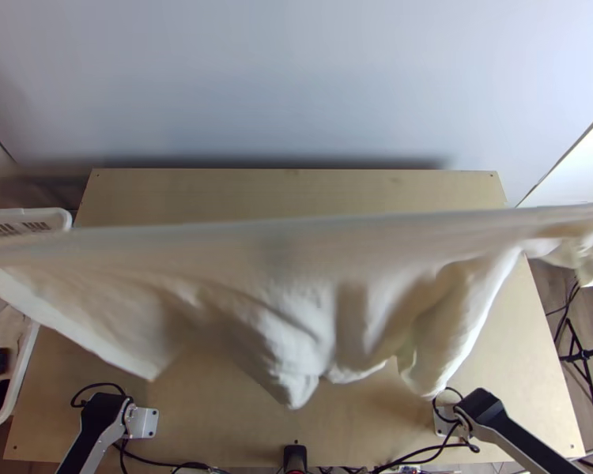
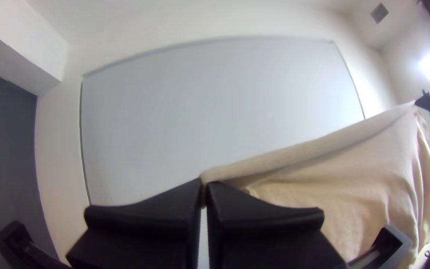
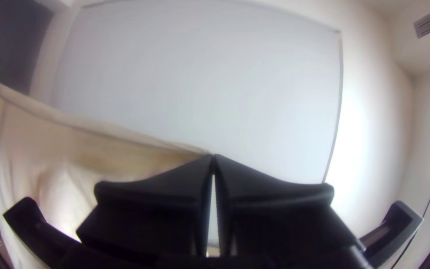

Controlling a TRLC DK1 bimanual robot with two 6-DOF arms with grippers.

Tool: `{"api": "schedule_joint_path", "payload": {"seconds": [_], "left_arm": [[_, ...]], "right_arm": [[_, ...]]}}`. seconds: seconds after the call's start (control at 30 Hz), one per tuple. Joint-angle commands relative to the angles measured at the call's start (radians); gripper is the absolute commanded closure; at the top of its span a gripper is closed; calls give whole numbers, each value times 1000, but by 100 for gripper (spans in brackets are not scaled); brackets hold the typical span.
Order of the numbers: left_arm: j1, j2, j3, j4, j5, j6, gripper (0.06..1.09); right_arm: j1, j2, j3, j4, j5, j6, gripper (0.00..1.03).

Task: Fold the t-shirt

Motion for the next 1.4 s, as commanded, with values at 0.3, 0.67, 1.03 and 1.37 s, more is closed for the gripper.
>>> {"api": "schedule_joint_path", "payload": {"seconds": [0.3,0.67,1.03,1.37], "left_arm": [[13,-65,-585,-94,88,-96,105],[28,213,-756,297,59,-197,105],[48,586,-691,616,-21,-223,105],[59,914,-504,777,-108,-246,105]], "right_arm": [[34,12,-436,-90,-169,249,100],[-86,276,-596,195,-293,217,100],[-221,661,-444,439,-361,224,100],[-298,948,-224,491,-373,236,100]]}}
